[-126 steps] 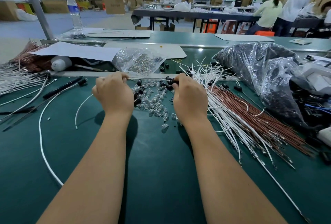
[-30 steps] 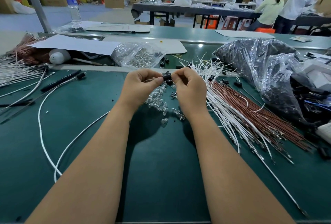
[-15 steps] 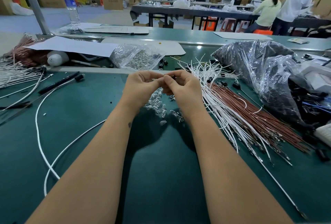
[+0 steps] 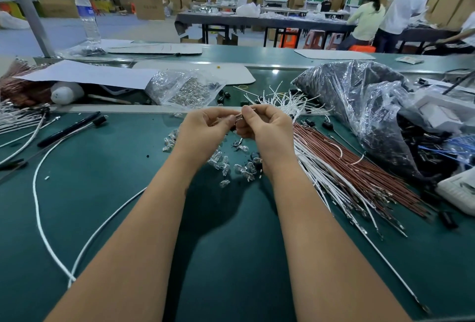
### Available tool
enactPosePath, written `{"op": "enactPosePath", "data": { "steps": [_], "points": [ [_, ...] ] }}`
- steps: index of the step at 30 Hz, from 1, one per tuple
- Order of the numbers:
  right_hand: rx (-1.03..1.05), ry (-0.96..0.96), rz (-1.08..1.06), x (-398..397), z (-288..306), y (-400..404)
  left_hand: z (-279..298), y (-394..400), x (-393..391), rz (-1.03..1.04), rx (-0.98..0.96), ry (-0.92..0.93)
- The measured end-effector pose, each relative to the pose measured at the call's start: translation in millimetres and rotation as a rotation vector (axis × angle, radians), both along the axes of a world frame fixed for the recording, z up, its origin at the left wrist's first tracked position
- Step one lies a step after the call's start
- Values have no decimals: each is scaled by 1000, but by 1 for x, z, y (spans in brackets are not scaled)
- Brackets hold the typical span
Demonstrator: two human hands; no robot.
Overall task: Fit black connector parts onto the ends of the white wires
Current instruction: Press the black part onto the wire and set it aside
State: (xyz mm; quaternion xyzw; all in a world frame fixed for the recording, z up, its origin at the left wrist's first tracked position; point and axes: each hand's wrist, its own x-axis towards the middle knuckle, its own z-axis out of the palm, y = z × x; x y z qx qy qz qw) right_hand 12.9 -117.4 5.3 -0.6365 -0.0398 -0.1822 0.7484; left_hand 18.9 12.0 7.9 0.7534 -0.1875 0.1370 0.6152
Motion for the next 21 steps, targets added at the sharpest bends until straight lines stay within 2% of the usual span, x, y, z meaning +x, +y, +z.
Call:
{"op": "enactPosePath", "data": {
  "steps": [3,6,8,15,21],
  "points": [
    [-57,-6,-3,1,-2,-1,-5,-7,1,93,39,-49],
    [-63,-41,28,2,-2,4,-8,-13,2,282,148,-194],
    [-75,-68,31,2,-2,5,-7,-14,0,322,174,-255],
    [-94,-68,46,4,-2,8,-5,-14,-2,133,-10,-179],
    [9,-62,79,5,-3,10,-3,-14,-2,-18,-198,-99]
  ]
}}
